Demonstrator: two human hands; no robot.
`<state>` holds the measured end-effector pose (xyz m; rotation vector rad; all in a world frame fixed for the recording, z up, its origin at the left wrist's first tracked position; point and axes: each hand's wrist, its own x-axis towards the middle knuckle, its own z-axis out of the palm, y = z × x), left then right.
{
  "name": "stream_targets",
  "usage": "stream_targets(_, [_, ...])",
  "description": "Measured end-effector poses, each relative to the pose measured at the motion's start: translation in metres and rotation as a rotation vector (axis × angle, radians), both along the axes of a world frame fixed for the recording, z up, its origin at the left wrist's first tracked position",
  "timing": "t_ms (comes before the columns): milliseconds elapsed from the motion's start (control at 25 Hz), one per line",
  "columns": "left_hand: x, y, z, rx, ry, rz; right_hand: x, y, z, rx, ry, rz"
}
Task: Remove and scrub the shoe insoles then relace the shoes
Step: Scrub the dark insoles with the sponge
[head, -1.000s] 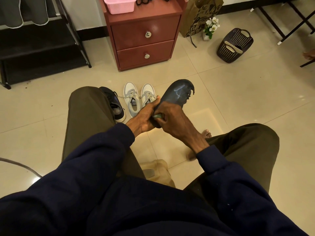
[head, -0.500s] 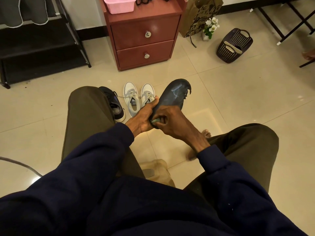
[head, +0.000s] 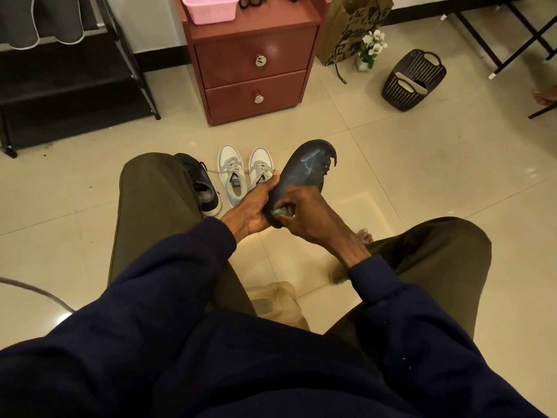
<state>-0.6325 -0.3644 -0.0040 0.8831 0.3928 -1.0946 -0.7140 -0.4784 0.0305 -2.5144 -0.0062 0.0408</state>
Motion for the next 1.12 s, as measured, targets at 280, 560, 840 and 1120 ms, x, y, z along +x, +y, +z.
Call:
stream_targets(280, [0.002,0.001,-0.002,-0.022,-0.011,0.028,-0.001,-0.006,-0.004,-0.049,-0.035,-0.102])
stream_targets(560, [0.004,0.001,-0.005,-0.054,-0.015,0.006,0.001,-0.007,-0.004,-0.103,-0.076,-0.204])
stream_targets(840, [0.003,0.002,-0.001,-0.121,0.013,-0.094,0.004,-0.012,-0.007,-0.044,-0.121,-0.247])
stream_targets(1120, [0.001,0.003,0.003,-0.083,0.022,-0.120,0.000,0.000,0.002,0.113,0.005,-0.014])
